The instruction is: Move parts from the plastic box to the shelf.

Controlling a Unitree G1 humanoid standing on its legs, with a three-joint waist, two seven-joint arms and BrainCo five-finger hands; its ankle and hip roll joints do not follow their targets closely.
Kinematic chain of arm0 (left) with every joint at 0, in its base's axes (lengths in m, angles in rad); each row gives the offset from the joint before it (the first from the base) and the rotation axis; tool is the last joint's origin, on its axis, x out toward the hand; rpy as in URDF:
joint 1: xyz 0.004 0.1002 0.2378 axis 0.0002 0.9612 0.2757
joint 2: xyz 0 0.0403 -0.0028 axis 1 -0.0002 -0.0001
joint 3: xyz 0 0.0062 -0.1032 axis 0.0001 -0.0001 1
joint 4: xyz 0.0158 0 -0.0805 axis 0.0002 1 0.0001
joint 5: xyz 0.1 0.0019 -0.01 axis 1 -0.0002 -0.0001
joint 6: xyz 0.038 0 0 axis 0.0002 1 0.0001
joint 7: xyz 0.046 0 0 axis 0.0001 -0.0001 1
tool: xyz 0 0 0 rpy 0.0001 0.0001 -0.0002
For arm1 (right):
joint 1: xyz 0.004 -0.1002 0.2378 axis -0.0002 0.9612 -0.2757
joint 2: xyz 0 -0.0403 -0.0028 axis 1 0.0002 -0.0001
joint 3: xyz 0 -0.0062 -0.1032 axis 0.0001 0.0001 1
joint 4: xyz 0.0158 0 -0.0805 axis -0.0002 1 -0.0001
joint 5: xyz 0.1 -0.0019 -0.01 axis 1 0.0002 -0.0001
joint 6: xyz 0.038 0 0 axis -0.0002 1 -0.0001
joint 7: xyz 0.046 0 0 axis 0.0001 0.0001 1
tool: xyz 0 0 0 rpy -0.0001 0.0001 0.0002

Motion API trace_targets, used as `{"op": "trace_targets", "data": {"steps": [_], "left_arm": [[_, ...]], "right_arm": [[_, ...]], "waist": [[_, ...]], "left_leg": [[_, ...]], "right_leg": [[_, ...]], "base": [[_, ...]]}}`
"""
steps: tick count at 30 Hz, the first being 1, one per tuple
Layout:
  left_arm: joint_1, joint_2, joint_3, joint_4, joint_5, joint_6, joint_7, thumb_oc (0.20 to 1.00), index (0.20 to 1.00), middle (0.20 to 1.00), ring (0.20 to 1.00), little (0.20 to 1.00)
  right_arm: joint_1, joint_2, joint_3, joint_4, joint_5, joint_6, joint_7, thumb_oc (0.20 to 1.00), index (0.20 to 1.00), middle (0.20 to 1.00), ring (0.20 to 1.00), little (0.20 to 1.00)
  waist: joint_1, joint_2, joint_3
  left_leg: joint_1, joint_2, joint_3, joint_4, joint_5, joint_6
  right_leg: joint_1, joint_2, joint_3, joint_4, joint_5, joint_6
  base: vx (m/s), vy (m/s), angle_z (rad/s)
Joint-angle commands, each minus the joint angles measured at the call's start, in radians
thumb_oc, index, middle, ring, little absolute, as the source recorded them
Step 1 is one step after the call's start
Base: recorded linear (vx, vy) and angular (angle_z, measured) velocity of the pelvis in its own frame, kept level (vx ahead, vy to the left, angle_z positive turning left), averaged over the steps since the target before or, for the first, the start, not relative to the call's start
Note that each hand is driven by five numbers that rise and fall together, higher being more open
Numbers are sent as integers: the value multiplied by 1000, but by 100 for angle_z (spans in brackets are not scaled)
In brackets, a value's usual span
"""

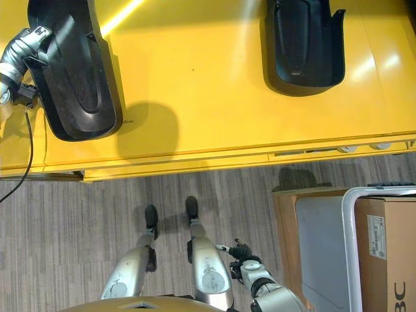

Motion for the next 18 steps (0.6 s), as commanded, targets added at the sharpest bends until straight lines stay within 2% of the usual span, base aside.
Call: {"op": "trace_targets", "data": {"steps": [1, 11, 12, 13, 14, 15, 18], "left_arm": [[-103, 4, -49, 66, 67, -31, 4, 200, 200, 200, 200, 200], [-195, -51, -114, 157, 179, -15, -1, 203, 203, 203, 203, 203], [-200, -54, -122, 166, 208, -15, 0, 404, 404, 404, 404, 404], [-200, -60, -125, 170, 220, -10, -1, 545, 545, 545, 545, 545], [-200, -60, -126, 170, 220, -10, -1, 545, 545, 545, 545, 545], [-199, -63, -127, 170, 227, -12, -4, 1000, 1000, 1000, 1000, 1000], [-175, -63, -112, 173, 239, -7, -7, 1000, 1000, 1000, 1000, 1000]], "right_arm": [[29, 23, 33, 8, 26, -5, 16, 1000, 1000, 1000, 1000, 1000], [33, 16, 32, 21, 33, -5, 25, 1000, 1000, 1000, 1000, 1000], [33, 17, 33, 22, 33, -5, 25, 1000, 1000, 1000, 1000, 1000], [33, 17, 33, 22, 34, -5, 27, 1000, 1000, 1000, 1000, 1000], [33, 17, 32, 22, 34, -5, 27, 1000, 1000, 1000, 1000, 1000], [34, 18, 33, 24, 35, -4, 29, 1000, 1000, 1000, 1000, 1000], [37, 16, 38, 24, 34, -3, 34, 1000, 1000, 1000, 1000, 1000]], "waist": [[-3, 0, -35], [-13, -2, -35], [-14, -1, -36], [-14, -2, -37], [-14, -2, -37], [-14, -1, -38], [-12, 0, -43]], "left_leg": [[-13, 70, -93, -8, -1, -40], [-13, 74, -86, -9, -1, -42], [-12, 75, -85, -9, -2, -42], [-10, 76, -84, -9, -2, -42], [-10, 76, -84, -9, -2, -42], [-8, 76, -83, -9, -2, -43], [2, 79, -80, -9, -4, -44]], "right_leg": [[23, -117, 50, 10, -57, 134], [18, -114, 57, 8, -58, 133], [19, -114, 58, 8, -58, 133], [20, -113, 59, 8, -59, 132], [20, -113, 59, 8, -59, 132], [22, -112, 59, 8, -61, 132], [32, -110, 58, 9, -67, 129]], "base": [[0, 0, 0], [0, 0, 0], [0, 0, 0], [0, 0, 0], [2, -14, -4], [7, -12, -5], [1, -14, -3]]}}
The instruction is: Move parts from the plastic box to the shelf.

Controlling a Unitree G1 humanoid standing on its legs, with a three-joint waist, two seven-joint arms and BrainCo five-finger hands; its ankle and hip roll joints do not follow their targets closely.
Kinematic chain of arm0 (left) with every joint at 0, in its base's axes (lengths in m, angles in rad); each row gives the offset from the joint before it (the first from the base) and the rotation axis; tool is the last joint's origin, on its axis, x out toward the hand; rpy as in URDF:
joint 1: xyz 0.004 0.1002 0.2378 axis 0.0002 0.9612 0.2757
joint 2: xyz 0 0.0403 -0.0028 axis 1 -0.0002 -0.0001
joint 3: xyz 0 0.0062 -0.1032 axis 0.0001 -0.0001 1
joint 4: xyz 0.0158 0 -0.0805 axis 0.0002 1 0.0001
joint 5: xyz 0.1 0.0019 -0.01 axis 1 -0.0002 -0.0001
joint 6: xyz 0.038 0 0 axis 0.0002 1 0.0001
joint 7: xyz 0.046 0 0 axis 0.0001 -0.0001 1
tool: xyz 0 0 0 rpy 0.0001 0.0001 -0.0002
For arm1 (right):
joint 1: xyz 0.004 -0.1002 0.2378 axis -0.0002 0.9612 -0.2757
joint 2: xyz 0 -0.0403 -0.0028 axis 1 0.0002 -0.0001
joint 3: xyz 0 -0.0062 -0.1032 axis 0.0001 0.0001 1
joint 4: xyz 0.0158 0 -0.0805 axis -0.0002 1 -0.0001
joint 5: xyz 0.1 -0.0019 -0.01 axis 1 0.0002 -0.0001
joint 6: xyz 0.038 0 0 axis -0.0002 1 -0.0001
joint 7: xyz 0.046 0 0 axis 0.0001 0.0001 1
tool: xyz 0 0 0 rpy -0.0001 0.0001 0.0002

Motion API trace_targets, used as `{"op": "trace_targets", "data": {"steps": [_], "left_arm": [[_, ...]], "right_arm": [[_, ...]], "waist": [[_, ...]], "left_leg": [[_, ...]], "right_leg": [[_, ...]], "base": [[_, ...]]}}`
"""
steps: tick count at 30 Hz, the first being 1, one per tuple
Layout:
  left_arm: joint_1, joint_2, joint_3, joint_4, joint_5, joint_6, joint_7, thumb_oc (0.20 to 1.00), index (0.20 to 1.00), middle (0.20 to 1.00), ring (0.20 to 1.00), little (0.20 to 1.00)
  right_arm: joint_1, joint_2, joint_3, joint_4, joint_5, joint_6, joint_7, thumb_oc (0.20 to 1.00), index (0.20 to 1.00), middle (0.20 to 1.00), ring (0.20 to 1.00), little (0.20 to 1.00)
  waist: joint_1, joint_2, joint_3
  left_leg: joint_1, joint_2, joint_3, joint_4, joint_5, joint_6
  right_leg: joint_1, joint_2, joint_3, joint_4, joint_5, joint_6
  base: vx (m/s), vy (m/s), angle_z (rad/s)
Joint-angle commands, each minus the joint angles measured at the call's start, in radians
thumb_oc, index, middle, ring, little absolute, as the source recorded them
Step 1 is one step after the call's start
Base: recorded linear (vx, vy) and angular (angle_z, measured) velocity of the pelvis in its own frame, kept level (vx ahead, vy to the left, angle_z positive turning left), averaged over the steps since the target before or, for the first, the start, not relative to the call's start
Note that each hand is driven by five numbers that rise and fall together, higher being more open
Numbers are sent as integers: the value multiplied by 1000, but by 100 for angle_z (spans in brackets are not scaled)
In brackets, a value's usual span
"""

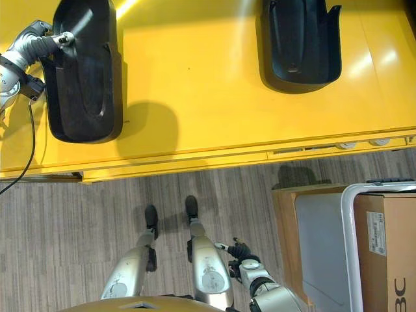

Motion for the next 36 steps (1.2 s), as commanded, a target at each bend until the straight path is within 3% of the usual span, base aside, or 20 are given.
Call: {"op": "trace_targets", "data": {"steps": [1, 12, 18, 22, 24, 25, 26, 29, 30, 32, 34, 36], "left_arm": [[-58, -26, -20, 83, 54, -6, -1, 1000, 1000, 1000, 1000, 1000], [-15, -103, 64, 158, 66, 25, 27, 1000, 1000, 1000, 1000, 1000], [-6, -187, 144, 249, 96, 53, 83, 1000, 1000, 1000, 1000, 1000], [13, -183, 181, 229, 112, 51, 111, 1000, 1000, 1000, 1000, 1000], [46, -194, 256, 73, 180, 16, 254, 1000, 1000, 1000, 1000, 1000], [143, -166, 346, -183, 320, -8, 400, 1000, 1000, 1000, 1000, 1000], [332, -187, 450, -345, 406, -10, 454, 1000, 1000, 1000, 1000, 1000], [594, -189, 595, -544, 453, -34, 399, 1000, 1000, 1000, 1000, 1000], [744, -262, 682, -686, 425, -78, 391, 200, 200, 200, 200, 200], [822, -280, 712, -757, 442, -90, 364, 200, 200, 200, 200, 200], [1059, -405, 778, -936, 390, -137, 293, 200, 200, 200, 200, 200], [1137, -455, 790, -967, 361, -143, 283, 200, 200, 200, 200, 200]], "right_arm": [[38, 13, 38, 23, 29, 4, 22, 1000, 1000, 1000, 1000, 1000], [39, 15, 55, 31, 4, 16, 25, 1000, 1000, 1000, 1000, 1000], [42, 14, 48, 48, -15, 27, 27, 1000, 1000, 1000, 1000, 1000], [58, 11, 39, 58, -28, 31, 30, 1000, 1000, 1000, 1000, 1000], [66, 23, 10, 68, -20, 27, 20, 1000, 1000, 1000, 1000, 1000], [77, 39, -4, 60, -15, 12, 5, 1000, 1000, 1000, 1000, 1000], [84, 52, -16, 48, -12, -6, -8, 1000, 1000, 1000, 1000, 1000], [122, 54, -31, 38, -30, -10, -8, 1000, 1000, 1000, 1000, 1000], [158, 68, -26, 36, -61, -3, -5, 1000, 1000, 1000, 1000, 1000], [177, 73, -34, 44, -76, -2, -2, 1000, 1000, 1000, 1000, 1000], [211, 95, -58, 42, -86, -7, -5, 1000, 1000, 1000, 1000, 1000], [216, 100, -66, 39, -80, -10, -10, 1000, 1000, 1000, 1000, 1000]], "waist": [[-7, 0, -46], [3, 6, -67], [14, 7, -117], [22, 5, -155], [33, -3, -195], [41, -12, -200], [50, -25, -215], [53, -34, -246], [57, -42, -273], [60, -47, -286], [75, -62, -303], [79, -65, -306]], "left_leg": [[1, 80, -93, -9, -6, -44], [37, 84, -103, -8, -12, -44], [102, 86, -110, 0, -34, -41], [140, 85, -113, 1, -49, -40], [171, 90, -121, 6, -63, -41], [188, 92, -123, 7, -72, -42], [186, 91, -127, 13, -71, -43], [215, 97, -120, 11, -90, -44], [236, 100, -118, 9, -101, -44], [249, 102, -113, 6, -107, -42], [259, 101, -114, 9, -111, -37], [259, 99, -115, 11, -115, -34]], "right_leg": [[38, -109, 50, 8, -75, 132], [82, -102, 30, 14, -97, 123], [153, -99, 7, 30, -130, 116], [197, -99, -5, 33, -147, 115], [232, -99, -19, 46, -169, 112], [251, -97, -23, 51, -181, 109], [251, -97, -26, 57, -182, 106], [283, -91, -22, 53, -199, 101], [299, -90, -23, 55, -205, 99], [309, -91, -24, 53, -207, 100], [323, -94, -24, 52, -204, 96], [325, -95, -23, 53, -204, 95]], "base": [[0, 0, 0], [-10, -15, 2], [5, -3, 2], [31, -5, 5], [63, -25, 13], [8, -20, 17], [18, -4, 16], [55, 21, 4], [64, 58, 10], [35, 20, 4], [14, 10, -2], [3, 21, -6]]}}
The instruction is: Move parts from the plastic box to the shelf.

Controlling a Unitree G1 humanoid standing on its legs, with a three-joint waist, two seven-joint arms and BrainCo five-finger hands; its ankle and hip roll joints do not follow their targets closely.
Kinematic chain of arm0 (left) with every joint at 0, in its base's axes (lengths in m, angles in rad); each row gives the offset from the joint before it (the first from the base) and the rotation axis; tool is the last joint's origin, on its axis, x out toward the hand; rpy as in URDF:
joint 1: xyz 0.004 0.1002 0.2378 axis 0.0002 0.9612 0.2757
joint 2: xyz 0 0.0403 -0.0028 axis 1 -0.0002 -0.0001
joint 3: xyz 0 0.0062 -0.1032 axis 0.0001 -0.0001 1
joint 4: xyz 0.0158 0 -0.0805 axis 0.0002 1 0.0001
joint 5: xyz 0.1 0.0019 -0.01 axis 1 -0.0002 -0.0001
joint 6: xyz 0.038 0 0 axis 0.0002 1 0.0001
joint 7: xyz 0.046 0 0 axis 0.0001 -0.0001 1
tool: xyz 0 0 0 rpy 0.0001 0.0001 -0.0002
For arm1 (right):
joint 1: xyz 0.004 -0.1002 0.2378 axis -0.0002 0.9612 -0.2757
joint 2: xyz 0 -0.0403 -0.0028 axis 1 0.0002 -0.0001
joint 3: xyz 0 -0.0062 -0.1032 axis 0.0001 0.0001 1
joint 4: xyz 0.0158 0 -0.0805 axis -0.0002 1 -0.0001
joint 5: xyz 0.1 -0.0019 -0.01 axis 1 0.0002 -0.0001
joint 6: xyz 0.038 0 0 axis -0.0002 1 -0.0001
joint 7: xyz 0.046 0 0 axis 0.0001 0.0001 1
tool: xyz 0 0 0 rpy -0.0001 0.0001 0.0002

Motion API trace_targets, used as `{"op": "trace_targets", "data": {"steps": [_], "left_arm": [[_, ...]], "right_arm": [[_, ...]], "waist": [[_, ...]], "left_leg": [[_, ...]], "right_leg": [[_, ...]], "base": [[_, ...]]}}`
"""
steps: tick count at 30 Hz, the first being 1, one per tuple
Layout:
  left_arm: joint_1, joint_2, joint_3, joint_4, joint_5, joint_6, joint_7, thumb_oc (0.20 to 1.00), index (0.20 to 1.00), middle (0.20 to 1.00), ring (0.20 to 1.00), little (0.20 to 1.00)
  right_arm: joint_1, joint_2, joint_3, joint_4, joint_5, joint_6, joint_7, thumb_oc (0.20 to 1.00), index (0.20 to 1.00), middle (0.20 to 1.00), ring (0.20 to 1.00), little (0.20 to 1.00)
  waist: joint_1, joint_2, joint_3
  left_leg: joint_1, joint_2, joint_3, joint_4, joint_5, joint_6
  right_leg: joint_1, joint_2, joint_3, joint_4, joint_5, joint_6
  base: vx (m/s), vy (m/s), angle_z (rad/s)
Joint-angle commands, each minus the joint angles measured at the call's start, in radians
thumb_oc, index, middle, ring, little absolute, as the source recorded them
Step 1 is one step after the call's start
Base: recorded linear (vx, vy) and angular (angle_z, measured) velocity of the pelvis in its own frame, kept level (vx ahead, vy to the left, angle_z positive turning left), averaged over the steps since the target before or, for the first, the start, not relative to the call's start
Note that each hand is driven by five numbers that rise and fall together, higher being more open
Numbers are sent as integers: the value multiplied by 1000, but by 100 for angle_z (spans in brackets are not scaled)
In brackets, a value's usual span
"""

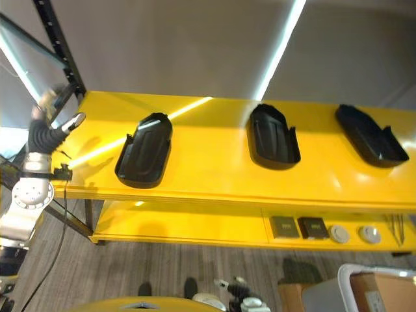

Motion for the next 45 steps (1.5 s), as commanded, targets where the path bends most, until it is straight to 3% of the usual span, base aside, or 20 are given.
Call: {"op": "trace_targets", "data": {"steps": [1, 3, 8, 15, 29, 45], "left_arm": [[-17, -50, -6, -9, -64, -92, -59, 200, 200, 200, 200, 200], [111, -114, -30, -34, -163, -91, -115, 200, 200, 200, 200, 200], [172, -78, -152, -45, -230, -49, -231, 200, 200, 200, 200, 200], [127, -91, -187, -2, -262, -42, -239, 200, 200, 200, 200, 200], [-14, -132, -242, 121, -224, -33, -184, 200, 200, 200, 200, 200], [-194, -112, -168, 258, -88, -46, 6, 200, 200, 200, 200, 200]], "right_arm": [[-12, 34, -4, 37, -5, -22, -36, 1000, 1000, 1000, 1000, 1000], [3, 42, -17, 24, 2, -32, -60, 1000, 1000, 1000, 1000, 1000], [-4, 40, 5, 33, -27, -18, -87, 1000, 1000, 1000, 1000, 1000], [-14, 41, 24, 10, -31, -19, -93, 1000, 1000, 1000, 1000, 1000], [-7, 35, 34, 7, -40, -16, -104, 1000, 1000, 1000, 1000, 1000], [5, 26, 59, -21, -60, -31, -121, 1000, 1000, 1000, 1000, 1000]], "waist": [[-14, 17, -9], [-9, 8, -3], [-7, 8, 20], [-21, 12, 40], [-56, 18, 52], [-85, 12, 72]], "left_leg": [[-34, 98, -75, 13, -36, -36], [-32, 95, -73, 22, -43, -29], [-45, 89, -73, 24, -51, -20], [-58, 83, -57, 18, -45, -19], [-60, 83, -22, 4, -44, -20], [-90, 87, 3, -2, -34, -28]], "right_leg": [[15, -92, 15, 55, -101, 100], [17, -94, 18, 54, -97, 100], [3, -100, 19, 52, -93, 106], [-22, -104, 32, 44, -80, 110], [-40, -107, 61, 21, -63, 114], [-80, -104, 79, 7, -45, 118]], "base": [[-10, 33, -2], [-7, 16, 0], [-6, 34, 1], [-7, 11, -2], [11, 1, -7], [1, -3, -6]]}}
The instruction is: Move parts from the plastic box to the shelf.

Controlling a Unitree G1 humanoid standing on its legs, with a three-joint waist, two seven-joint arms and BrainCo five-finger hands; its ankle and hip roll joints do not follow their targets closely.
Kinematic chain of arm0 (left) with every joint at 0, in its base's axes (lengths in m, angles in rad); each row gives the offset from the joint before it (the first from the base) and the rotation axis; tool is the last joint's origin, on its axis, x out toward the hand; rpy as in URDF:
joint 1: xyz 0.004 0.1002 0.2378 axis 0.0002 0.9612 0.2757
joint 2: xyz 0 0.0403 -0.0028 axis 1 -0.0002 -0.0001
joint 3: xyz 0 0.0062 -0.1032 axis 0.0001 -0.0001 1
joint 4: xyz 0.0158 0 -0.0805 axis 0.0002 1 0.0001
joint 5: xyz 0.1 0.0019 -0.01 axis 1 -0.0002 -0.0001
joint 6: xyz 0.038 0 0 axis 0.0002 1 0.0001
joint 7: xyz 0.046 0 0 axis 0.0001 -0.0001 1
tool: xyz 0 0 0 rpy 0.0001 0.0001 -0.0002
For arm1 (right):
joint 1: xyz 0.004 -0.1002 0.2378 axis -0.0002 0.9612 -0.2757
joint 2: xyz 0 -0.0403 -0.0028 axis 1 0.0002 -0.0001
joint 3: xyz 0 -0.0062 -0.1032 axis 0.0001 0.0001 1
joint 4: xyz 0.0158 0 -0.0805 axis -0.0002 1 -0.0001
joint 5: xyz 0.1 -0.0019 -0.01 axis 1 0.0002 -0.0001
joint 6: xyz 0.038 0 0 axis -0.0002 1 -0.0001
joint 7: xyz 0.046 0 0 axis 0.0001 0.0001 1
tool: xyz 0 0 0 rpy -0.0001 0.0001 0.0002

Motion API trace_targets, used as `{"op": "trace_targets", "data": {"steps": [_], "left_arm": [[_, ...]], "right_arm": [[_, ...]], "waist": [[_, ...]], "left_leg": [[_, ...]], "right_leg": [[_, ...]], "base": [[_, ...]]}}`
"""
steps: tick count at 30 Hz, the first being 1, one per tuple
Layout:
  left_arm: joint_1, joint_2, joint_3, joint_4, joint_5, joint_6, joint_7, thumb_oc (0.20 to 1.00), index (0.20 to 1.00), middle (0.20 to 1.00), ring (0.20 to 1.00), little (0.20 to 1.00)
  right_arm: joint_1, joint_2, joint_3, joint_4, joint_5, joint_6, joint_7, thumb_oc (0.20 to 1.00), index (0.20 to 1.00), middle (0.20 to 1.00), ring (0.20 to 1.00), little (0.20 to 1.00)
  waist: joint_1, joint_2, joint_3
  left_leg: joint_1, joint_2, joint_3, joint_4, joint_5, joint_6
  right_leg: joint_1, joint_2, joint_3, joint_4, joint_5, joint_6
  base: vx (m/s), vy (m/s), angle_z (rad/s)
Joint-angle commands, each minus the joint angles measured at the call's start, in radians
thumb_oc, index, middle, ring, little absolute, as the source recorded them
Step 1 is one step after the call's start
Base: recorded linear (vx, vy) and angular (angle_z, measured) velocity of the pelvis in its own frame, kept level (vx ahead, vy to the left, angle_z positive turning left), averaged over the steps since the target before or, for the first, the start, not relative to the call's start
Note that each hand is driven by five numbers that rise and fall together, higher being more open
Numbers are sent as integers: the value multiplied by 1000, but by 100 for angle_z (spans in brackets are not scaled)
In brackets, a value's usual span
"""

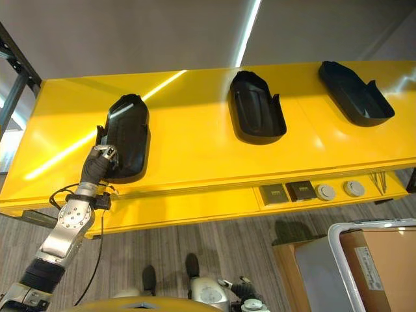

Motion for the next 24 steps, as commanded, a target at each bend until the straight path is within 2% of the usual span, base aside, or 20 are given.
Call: {"op": "trace_targets", "data": {"steps": [1, 5, 9, 10, 14, 16, 24], "left_arm": [[-79, 38, 49, 7, 43, -46, 62, 200, 200, 200, 200, 200], [-150, 57, 51, 23, 65, -49, 101, 200, 200, 200, 200, 200], [-148, 55, 61, -14, 65, -55, 107, 200, 200, 200, 200, 200], [-126, 51, 63, -107, 42, -77, 83, 200, 200, 200, 200, 200], [-53, 47, 74, -231, -5, -91, 35, 200, 200, 200, 200, 200], [31, 33, 55, -319, -67, -96, -29, 200, 200, 200, 200, 200], [247, 57, 16, -442, -203, -67, -170, 200, 200, 200, 200, 200]], "right_arm": [[3, 49, 55, 17, -47, -11, -15, 1000, 1000, 1000, 1000, 1000], [-11, 47, 66, 10, -49, -18, -18, 1000, 1000, 1000, 1000, 1000], [-11, 49, 66, 6, -43, -22, -17, 1000, 1000, 1000, 1000, 1000], [-13, 53, 65, 11, -39, -23, -19, 1000, 1000, 1000, 1000, 1000], [-14, 54, 62, 13, -33, -23, -18, 1000, 1000, 1000, 1000, 1000], [-17, 54, 56, 15, -27, -20, -17, 1000, 1000, 1000, 1000, 1000], [-22, 52, 37, 25, -27, -10, -15, 1000, 1000, 1000, 1000, 1000]], "waist": [[-10, -43, -9], [-16, -44, 3], [-14, -43, 2], [-6, -41, 0], [3, -39, -4], [14, -37, -9], [45, -27, -10]], "left_leg": [[-22, 85, -79, -2, -41, -48], [-39, 86, -79, -4, -33, -50], [-41, 87, -80, -4, -31, -51], [-36, 85, -85, -6, -32, -50], [-23, 82, -91, -6, -36, -48], [-16, 80, -100, -5, -38, -47], [-5, 70, -117, 2, -44, -38]], "right_leg": [[22, -106, 16, 12, -72, 99], [3, -103, 18, 11, -66, 100], [3, -104, 17, 10, -65, 100], [12, -104, 13, 10, -68, 98], [30, -104, 10, 8, -73, 96], [45, -106, 2, 8, -78, 93], [71, -115, -23, 13, -85, 90]], "base": [[0, 0, 0], [0, 0, 0], [0, 0, 0], [0, 0, 0], [-1, -1, 1], [-8, -5, 2], [-43, 0, 10]]}}
